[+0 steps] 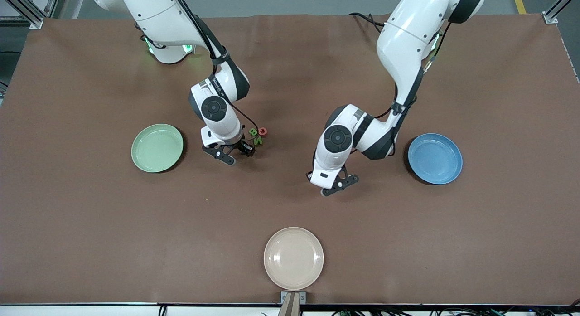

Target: Sort upper and lower case letters into plates

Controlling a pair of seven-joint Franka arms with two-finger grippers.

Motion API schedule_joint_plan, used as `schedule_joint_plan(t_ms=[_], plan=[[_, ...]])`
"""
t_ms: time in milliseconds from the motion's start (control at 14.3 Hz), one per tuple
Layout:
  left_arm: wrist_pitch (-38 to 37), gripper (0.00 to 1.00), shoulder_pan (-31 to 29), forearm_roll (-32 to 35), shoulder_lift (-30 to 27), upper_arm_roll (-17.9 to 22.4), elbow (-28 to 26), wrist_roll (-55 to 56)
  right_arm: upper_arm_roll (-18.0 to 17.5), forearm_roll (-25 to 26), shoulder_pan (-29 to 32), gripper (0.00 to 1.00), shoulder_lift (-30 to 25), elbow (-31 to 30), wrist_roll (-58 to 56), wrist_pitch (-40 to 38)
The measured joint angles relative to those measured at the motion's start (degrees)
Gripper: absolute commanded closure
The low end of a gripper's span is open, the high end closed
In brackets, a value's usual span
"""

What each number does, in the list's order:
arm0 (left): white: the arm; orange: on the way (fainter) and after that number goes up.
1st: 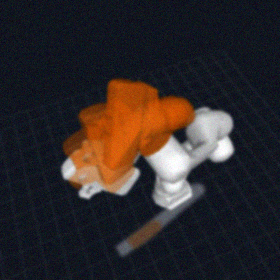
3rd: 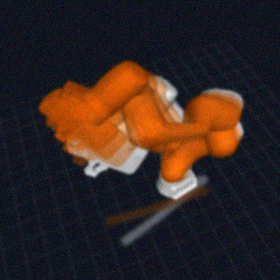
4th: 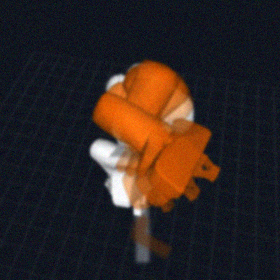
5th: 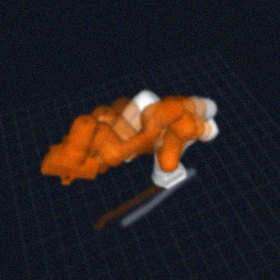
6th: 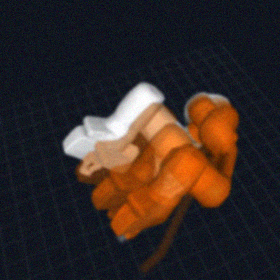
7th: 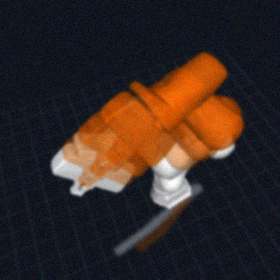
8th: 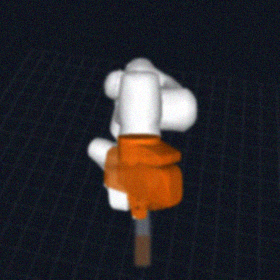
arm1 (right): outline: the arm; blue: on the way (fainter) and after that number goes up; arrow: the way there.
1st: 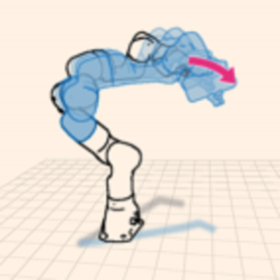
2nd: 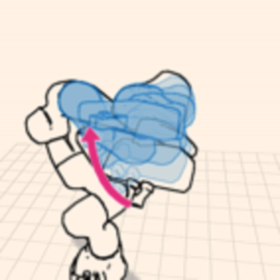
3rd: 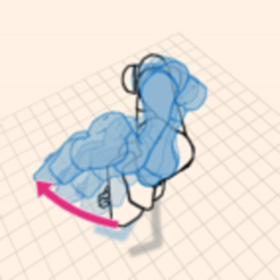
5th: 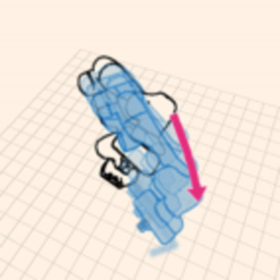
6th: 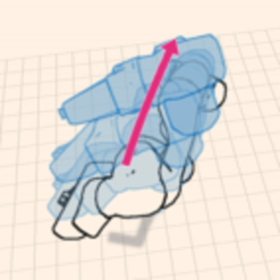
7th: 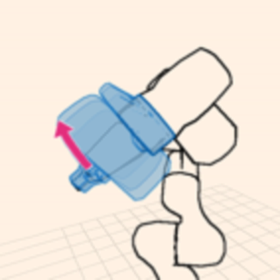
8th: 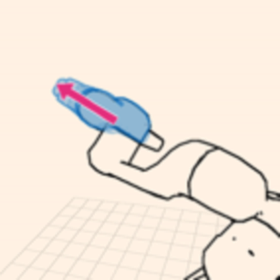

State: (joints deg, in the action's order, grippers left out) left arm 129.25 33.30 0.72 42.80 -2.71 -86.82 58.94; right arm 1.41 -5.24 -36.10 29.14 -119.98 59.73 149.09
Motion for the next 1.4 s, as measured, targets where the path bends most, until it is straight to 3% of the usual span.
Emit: schedule_joint_plan(t_ms=[209, 558, 768, 977, 1396], plan=[[-5.18, 0.92, -2.97, 0.18, -7.02, 0.14, -4.01, -6.34, 0.02, 0.00, -0.43, 0.58, -0.02, 0.02, 1.25, 0.04], [-5.99, 0.92, -11.99, 2.54, -21.45, 0.34, -22.22, -21.20, 0.06, 0.01, -0.71, 0.96, -0.33, 0.07, 1.85, -0.09], [-4.25, 0.92, -19.03, 7.46, -26.37, 0.34, -31.90, -29.24, 0.15, 0.01, -0.71, 1.00, -0.41, 0.08, 1.85, -0.30], [2.30, 0.91, -25.97, 8.29, -27.71, 0.37, -38.78, -38.81, 1.21, 0.02, 0.67, 1.00, -2.41, -0.55, -1.54, -2.35], [7.94, 0.90, -33.45, 8.46, -26.92, 0.32, -42.75, -50.88, 2.09, 0.08, 16.78, 1.00, -16.51, -9.52, -28.61, -8.78]])
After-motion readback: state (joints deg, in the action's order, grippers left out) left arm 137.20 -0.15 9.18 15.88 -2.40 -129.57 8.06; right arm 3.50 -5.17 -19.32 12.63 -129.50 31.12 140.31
